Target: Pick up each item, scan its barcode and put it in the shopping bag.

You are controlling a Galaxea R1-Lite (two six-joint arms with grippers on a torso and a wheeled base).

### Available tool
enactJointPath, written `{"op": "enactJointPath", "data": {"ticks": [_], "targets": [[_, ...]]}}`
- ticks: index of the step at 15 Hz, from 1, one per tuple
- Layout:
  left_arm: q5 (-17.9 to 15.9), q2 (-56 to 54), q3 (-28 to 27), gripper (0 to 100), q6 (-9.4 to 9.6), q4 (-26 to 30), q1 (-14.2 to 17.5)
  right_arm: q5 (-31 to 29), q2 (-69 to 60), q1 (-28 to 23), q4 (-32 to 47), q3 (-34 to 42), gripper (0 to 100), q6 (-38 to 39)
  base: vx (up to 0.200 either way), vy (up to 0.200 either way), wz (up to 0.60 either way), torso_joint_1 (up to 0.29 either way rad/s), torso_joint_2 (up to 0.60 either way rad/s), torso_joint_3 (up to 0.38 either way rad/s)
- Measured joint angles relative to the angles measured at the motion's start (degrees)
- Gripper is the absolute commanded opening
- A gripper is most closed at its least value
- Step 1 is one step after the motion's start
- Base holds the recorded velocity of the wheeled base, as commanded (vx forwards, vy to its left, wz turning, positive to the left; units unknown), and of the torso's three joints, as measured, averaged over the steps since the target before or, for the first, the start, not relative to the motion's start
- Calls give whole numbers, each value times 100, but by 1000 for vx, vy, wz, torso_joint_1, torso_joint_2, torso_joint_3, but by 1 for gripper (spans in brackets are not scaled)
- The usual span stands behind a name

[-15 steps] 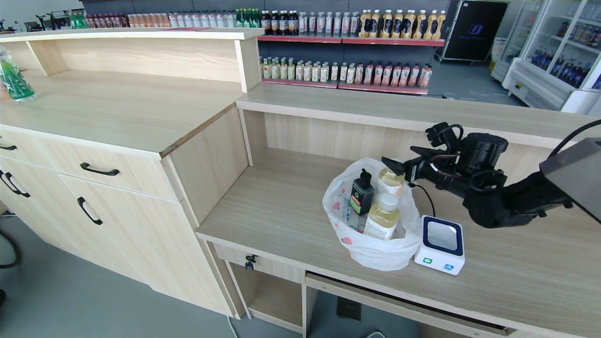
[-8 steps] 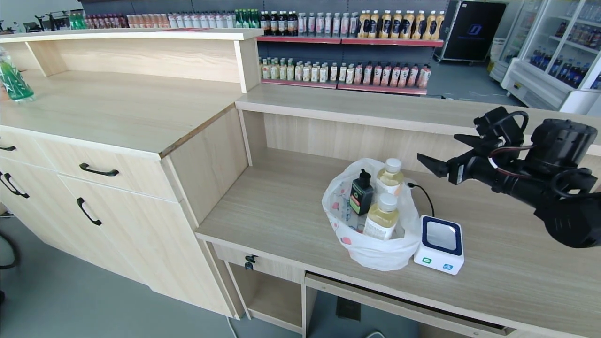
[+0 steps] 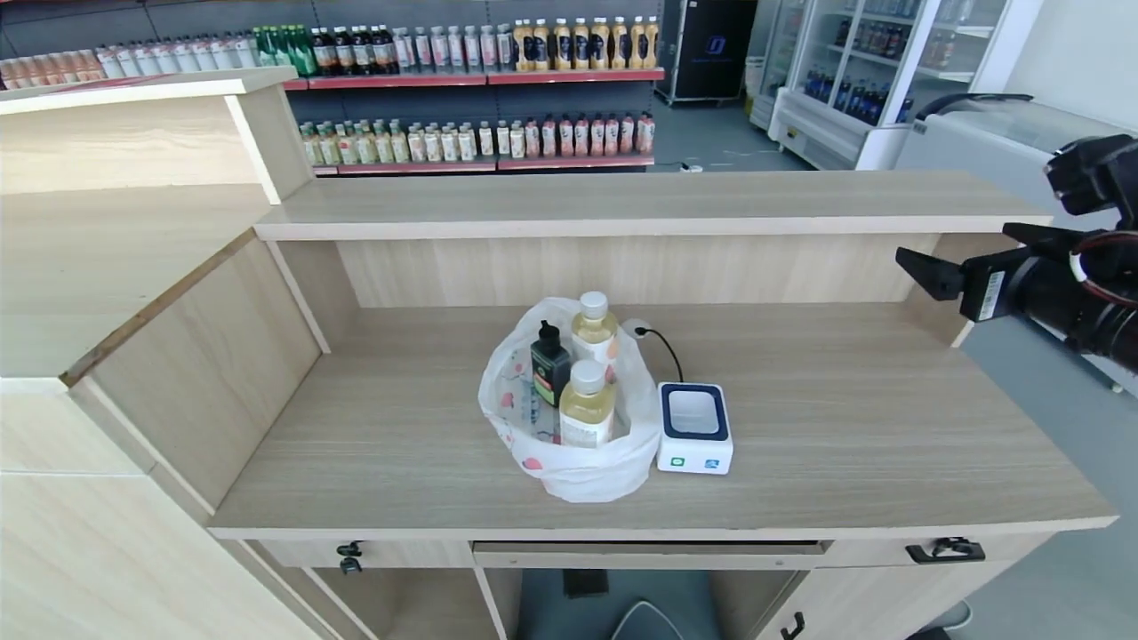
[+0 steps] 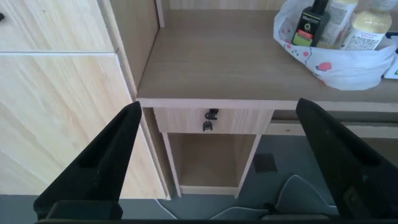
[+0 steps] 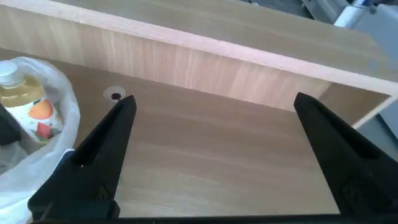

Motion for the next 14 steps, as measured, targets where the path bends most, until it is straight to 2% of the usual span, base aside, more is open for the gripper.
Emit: {"op": "enactJointPath", "data": {"ticks": [4, 9, 11, 14], "targets": [[0, 0, 0, 100, 0, -5, 4, -65, -873, -39, -15, 1102, 100, 427, 0, 0, 0, 0, 0, 0], [0, 0, 0, 100, 0, 0, -2, -108, -1675, -161, -795, 3248, 100, 1045, 0, 0, 0, 0, 0, 0], [0, 0, 0, 100, 0, 0, 0, -106, -2122, -183, -883, 3997, 100, 1163, 0, 0, 0, 0, 0, 0], [0, 0, 0, 100, 0, 0, -2, -89, -3183, -188, 7, 4352, 100, 1262, 0, 0, 0, 0, 0, 0]]}}
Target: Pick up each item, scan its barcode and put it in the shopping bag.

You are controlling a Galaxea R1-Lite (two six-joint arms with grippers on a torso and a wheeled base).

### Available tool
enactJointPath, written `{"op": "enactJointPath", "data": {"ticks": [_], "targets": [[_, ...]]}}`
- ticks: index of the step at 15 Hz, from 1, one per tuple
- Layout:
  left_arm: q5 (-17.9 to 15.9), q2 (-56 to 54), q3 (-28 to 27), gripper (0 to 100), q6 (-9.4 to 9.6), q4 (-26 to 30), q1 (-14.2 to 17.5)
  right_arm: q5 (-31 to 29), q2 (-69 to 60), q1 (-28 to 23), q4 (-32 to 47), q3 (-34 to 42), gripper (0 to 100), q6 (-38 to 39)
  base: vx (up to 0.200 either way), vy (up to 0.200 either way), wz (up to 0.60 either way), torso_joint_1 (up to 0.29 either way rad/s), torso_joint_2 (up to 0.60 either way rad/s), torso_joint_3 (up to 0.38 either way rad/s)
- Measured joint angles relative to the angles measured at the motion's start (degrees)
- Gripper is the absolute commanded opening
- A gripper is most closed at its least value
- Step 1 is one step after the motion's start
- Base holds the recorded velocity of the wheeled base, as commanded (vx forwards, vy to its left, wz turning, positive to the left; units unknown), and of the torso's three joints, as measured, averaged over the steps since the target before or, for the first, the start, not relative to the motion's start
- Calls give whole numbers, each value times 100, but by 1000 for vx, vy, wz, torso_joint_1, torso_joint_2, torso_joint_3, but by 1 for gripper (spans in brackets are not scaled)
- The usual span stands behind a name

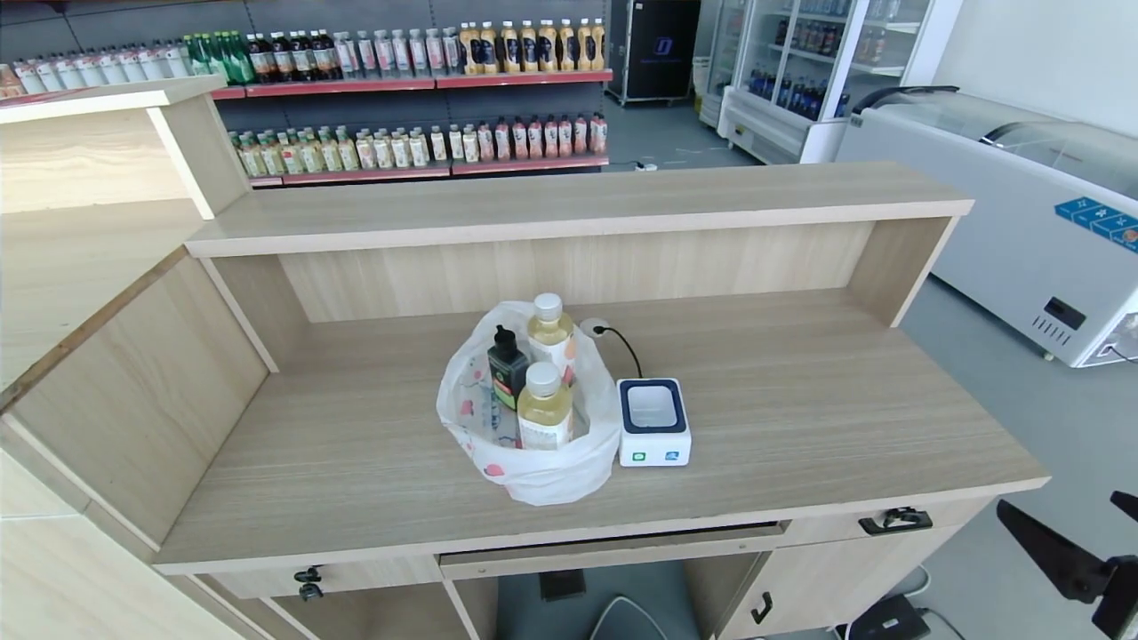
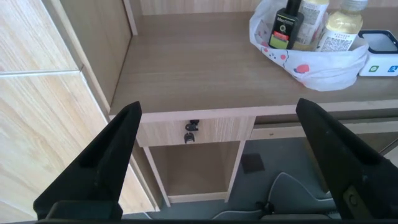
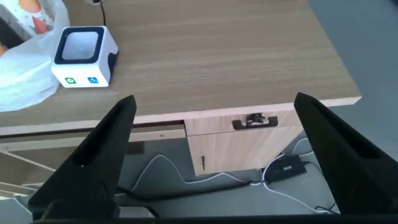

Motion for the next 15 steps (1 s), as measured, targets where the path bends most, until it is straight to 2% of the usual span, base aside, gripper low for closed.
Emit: {"op": "enactJointPath", "data": {"ticks": [6, 9, 15], "targets": [[0, 0, 0, 100, 0, 0, 2, 56, -2966, 0, 2871, 83, 100, 60, 0, 0, 0, 0, 0, 0], [0, 0, 0, 100, 0, -2, 5, 27, -4113, -23, 3939, 85, 100, 158, 0, 0, 0, 0, 0, 0], [0, 0, 0, 100, 0, 0, 0, 7, -5213, -13, 4257, 88, 100, 235, 0, 0, 0, 0, 0, 0]]}}
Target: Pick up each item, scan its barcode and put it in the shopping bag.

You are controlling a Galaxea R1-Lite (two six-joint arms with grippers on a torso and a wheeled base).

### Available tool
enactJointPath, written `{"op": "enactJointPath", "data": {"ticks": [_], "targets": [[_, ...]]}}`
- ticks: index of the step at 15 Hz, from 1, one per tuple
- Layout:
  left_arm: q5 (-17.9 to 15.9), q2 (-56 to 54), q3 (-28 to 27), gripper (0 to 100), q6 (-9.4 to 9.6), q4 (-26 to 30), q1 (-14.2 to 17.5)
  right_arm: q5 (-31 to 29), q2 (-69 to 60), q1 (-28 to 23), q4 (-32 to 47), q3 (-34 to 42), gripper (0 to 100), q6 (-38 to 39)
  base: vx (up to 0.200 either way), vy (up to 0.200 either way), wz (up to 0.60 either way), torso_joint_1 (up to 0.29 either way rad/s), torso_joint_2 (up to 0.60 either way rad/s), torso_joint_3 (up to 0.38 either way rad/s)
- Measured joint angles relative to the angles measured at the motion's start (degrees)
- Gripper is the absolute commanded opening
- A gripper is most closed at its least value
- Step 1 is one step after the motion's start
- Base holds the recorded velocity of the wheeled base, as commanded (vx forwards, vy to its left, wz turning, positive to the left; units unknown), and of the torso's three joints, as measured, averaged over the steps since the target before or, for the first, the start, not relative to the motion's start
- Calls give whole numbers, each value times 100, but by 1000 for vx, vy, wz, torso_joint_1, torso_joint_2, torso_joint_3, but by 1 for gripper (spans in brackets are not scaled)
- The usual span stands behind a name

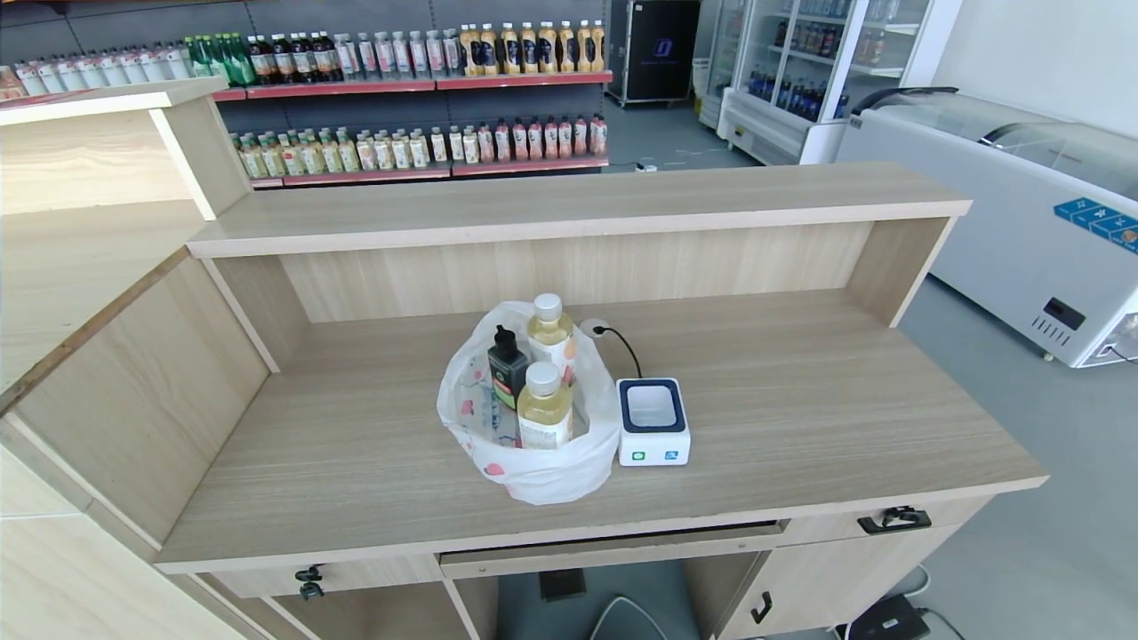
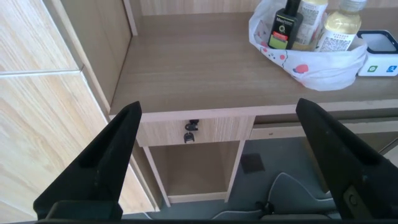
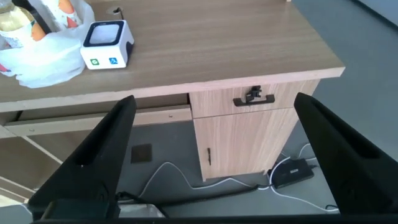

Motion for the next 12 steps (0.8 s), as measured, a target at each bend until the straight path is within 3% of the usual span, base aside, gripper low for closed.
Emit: {"op": "enactJointPath", "data": {"ticks": [12], "targets": [[0, 0, 0, 100, 0, 0, 2, 0, -110, 0, 2, -2, 100, -9, 0, 0, 0, 0, 0, 0]]}}
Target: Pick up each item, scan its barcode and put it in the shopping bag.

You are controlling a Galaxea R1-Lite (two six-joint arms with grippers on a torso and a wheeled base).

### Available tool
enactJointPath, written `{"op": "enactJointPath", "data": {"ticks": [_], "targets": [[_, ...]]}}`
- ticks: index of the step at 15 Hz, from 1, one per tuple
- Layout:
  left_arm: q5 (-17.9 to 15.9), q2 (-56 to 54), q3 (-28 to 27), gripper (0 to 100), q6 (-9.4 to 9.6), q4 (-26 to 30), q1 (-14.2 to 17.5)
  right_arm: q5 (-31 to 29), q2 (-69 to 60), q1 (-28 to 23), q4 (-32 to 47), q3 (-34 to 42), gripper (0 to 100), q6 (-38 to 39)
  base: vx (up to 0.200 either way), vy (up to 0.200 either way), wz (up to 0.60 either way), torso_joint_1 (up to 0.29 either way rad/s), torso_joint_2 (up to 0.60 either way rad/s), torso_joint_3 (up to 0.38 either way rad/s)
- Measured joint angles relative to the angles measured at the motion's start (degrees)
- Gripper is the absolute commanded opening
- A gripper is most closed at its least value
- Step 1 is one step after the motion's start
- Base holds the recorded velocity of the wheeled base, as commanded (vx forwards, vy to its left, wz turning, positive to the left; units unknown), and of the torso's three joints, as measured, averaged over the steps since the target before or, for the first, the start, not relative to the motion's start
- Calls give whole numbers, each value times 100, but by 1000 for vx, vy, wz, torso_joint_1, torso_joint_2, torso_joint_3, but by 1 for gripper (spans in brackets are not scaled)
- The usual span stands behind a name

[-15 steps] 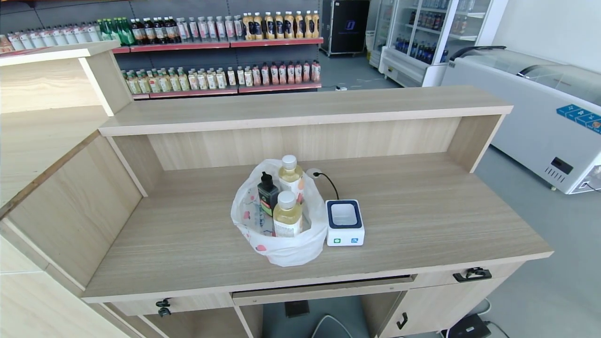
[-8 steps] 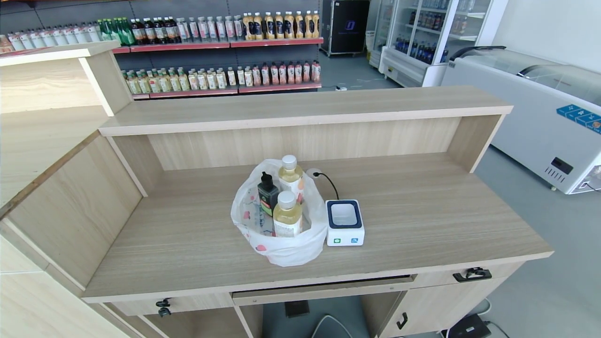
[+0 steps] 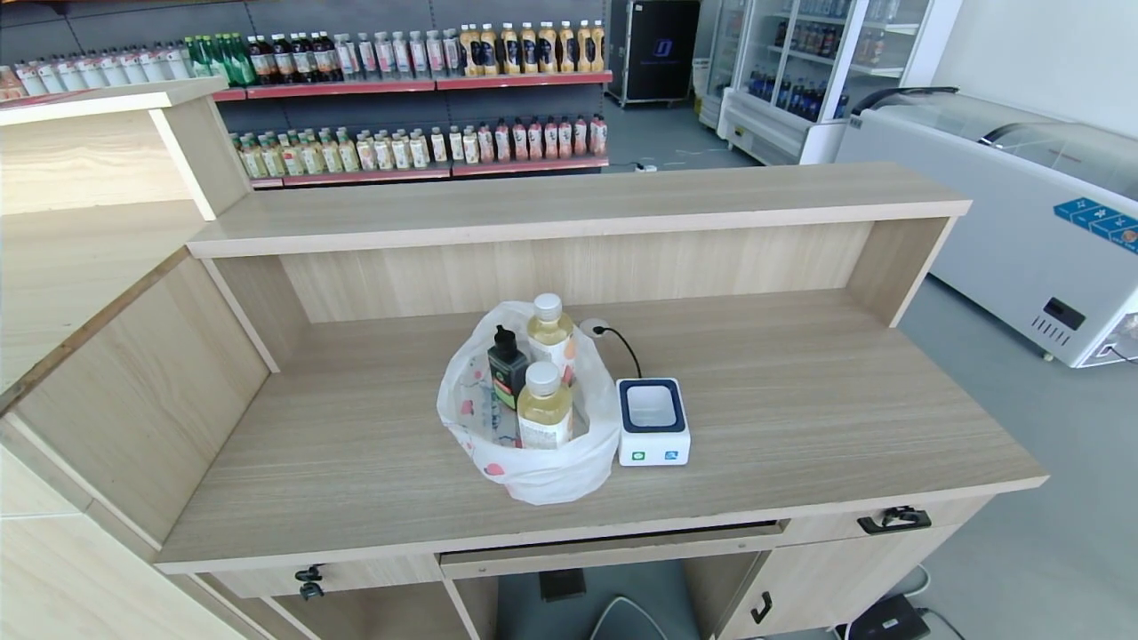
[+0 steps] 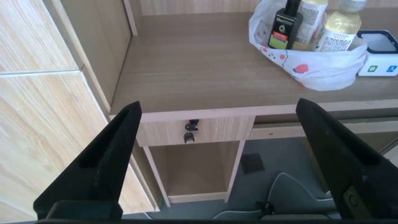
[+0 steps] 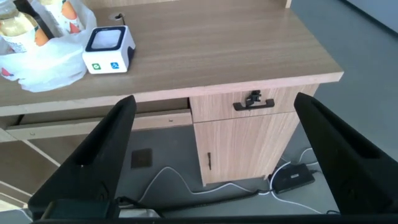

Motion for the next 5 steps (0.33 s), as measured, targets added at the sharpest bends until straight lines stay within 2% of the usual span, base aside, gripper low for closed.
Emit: {"op": "enactJointPath", "data": {"ticks": [5], "targets": [[0, 0, 0, 100, 0, 0, 0, 6, 0, 0, 0, 2, 100, -17, 0, 0, 0, 0, 0, 0]]}}
